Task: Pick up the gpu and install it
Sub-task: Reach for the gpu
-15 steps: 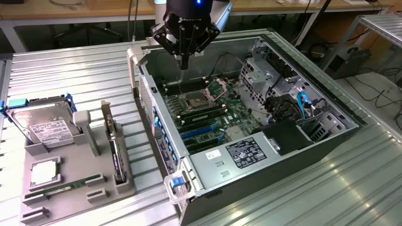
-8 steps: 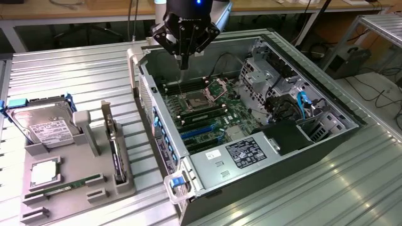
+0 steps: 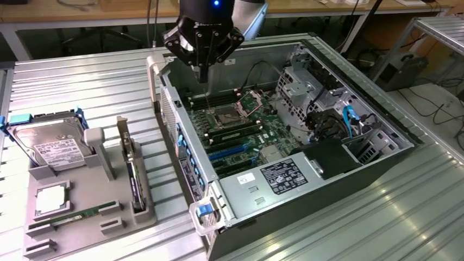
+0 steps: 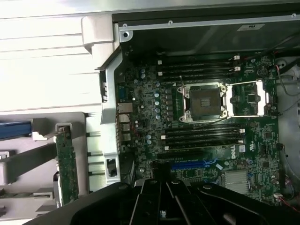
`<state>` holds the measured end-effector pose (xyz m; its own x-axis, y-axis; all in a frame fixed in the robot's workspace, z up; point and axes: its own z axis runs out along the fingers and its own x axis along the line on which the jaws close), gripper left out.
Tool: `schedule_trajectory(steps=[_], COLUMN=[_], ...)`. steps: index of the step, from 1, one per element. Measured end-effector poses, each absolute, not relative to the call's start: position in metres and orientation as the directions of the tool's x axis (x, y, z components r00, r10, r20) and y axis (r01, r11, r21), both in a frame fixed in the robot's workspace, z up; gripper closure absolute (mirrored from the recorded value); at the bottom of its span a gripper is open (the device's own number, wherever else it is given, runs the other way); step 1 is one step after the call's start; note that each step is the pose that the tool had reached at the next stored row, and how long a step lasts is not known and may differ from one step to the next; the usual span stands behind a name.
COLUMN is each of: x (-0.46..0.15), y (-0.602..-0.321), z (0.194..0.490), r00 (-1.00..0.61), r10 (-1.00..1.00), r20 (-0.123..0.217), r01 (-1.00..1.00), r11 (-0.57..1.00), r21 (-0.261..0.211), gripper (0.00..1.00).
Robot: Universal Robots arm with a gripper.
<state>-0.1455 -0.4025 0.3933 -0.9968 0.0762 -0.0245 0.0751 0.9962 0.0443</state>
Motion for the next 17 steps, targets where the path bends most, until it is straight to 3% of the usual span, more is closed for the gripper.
schedule_trajectory(steps=[6, 17], x=[-0.204, -0.251], y=[-0.412, -0.43], z=[0.393, 0.387], r00=[-0.997, -0.997], r10=[0.076, 0.076], r20=[-0.025, -0.024], r01=[0.075, 0.075], r11=[0.996, 0.996], r21=[0.044, 0.044], gripper=[0.89, 0.89])
